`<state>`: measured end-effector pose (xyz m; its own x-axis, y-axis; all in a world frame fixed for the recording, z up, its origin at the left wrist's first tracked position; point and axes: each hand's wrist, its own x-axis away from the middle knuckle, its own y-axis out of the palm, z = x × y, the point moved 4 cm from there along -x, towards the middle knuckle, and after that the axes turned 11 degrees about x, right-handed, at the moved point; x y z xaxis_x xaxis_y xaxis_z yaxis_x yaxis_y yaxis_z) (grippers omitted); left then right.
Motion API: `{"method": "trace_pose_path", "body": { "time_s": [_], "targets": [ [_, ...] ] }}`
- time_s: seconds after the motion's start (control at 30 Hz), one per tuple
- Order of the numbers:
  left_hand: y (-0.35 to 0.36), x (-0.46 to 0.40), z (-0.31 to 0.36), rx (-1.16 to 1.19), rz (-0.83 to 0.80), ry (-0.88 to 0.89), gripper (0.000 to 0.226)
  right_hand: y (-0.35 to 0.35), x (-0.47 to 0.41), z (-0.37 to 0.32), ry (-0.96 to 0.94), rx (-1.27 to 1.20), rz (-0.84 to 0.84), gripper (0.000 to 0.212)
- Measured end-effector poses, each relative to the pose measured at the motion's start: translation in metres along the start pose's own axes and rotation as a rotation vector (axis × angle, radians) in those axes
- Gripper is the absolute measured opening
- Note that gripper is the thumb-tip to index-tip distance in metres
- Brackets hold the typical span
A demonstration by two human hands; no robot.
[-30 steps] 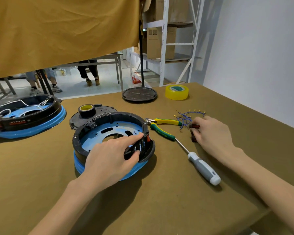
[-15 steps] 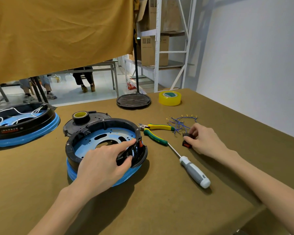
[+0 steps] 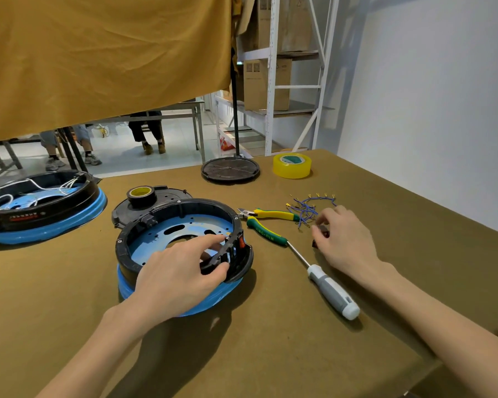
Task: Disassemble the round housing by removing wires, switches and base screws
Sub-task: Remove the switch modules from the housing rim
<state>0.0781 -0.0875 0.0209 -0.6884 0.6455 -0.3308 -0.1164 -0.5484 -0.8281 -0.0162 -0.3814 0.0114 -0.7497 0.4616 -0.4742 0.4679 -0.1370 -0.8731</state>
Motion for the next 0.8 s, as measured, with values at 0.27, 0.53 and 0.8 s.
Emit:
{"method": "trace_pose_path", "body": {
  "time_s": [0.27, 0.53, 0.8],
  "targets": [
    [0.000, -0.041, 0.017, 0.184, -0.133, -0.116, 0.051, -0.011, 0.000, -0.103, -0.393, -0.595, -0.257, 0.006],
    [0.008, -0.040, 0.006, 0.429, 0.029, -0.203, 0.047, 0.013, 0.007, -0.104, -0.305, -0.592, -0.242, 0.022],
    [0.010, -0.042, 0.001, 0.512, 0.055, -0.237, 0.038, 0.011, 0.014, -0.106, -0.329, -0.566, -0.154, 0.019]
  ]
}}
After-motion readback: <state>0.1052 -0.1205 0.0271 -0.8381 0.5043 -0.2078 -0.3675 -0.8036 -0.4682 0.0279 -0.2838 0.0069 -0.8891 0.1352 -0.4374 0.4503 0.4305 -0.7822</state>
